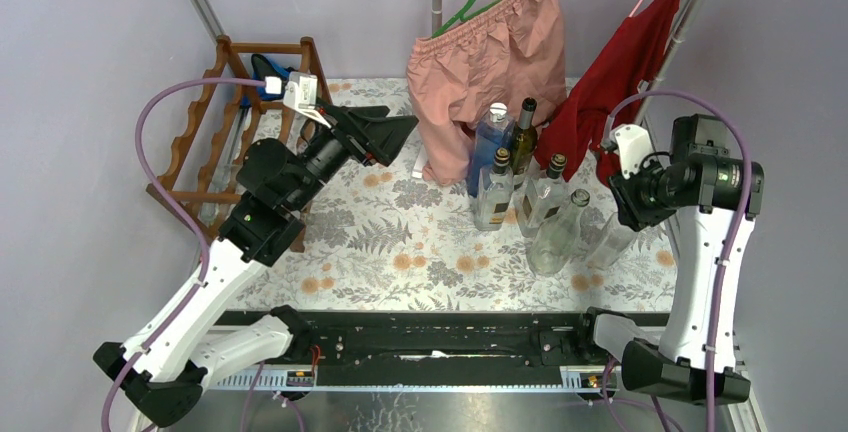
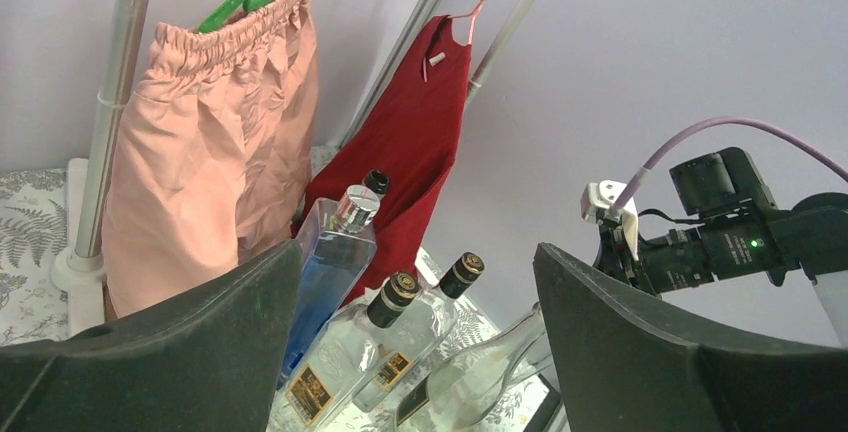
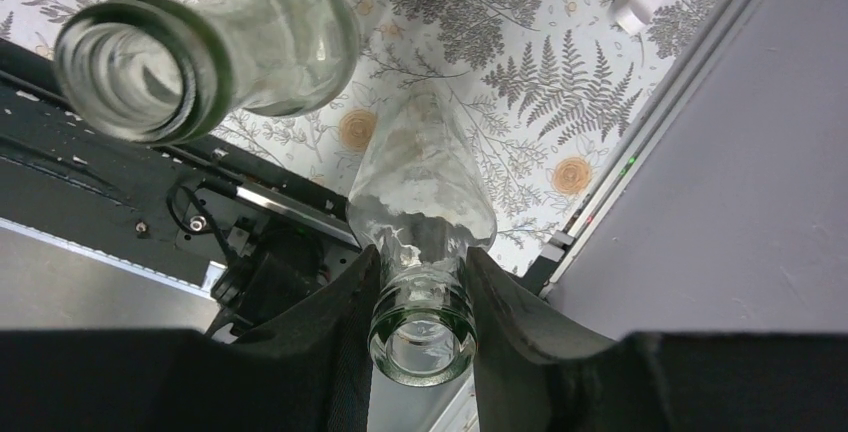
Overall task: Put the wine bottle on the wine rack
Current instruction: Pick up the wine bottle from the center of the board.
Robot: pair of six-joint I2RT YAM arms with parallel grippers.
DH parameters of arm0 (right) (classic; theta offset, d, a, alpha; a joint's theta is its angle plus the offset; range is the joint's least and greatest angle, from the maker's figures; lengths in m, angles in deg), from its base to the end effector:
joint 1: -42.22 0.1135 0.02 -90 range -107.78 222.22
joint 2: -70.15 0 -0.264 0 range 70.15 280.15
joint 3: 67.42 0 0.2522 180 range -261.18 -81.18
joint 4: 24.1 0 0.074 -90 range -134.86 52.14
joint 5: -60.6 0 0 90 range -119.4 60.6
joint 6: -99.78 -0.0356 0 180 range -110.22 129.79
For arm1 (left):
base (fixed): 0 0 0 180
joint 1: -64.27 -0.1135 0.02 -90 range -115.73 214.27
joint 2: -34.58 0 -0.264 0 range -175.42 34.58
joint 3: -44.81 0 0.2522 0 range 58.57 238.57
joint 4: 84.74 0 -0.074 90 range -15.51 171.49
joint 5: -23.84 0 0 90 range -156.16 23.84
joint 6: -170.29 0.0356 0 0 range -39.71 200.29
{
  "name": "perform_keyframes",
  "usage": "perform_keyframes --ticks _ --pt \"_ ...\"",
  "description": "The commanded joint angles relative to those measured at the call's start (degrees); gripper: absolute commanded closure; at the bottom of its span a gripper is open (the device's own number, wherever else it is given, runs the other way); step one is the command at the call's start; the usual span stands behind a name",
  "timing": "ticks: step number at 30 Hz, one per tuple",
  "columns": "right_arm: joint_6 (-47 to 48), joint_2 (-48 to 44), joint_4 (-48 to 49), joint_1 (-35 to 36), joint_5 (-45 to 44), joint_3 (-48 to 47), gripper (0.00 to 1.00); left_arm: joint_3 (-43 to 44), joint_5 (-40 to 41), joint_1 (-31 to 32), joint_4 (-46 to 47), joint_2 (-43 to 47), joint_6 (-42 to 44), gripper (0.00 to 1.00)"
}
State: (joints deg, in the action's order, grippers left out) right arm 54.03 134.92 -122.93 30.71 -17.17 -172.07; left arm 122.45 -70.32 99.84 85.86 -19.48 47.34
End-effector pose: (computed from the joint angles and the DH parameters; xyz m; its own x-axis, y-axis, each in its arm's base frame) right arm 0.1555 -0.0240 0.4208 -0.6627 -0.5610 -0.4961 -0.5228 0.8209 -0.2299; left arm 0.1631 -0.1198 0.4550 -0.1795 -0.5386 -0.8232 0.6432 0.5689 -0.5124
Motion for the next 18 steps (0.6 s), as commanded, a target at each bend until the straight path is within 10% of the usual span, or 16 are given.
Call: perform_keyframes --ticks 1,18 --pt "0.1 -3.1 0.3 0.4 1.8 1.5 1.00 2.0 -1.6 -0.3 3.4 -0.1 0.1 0.07" --pt "-8.7 13.1 11.3 0.4 0.7 -33.4 1.00 1.5 -2.4 -0.4 3.4 0.9 0.2 0.07"
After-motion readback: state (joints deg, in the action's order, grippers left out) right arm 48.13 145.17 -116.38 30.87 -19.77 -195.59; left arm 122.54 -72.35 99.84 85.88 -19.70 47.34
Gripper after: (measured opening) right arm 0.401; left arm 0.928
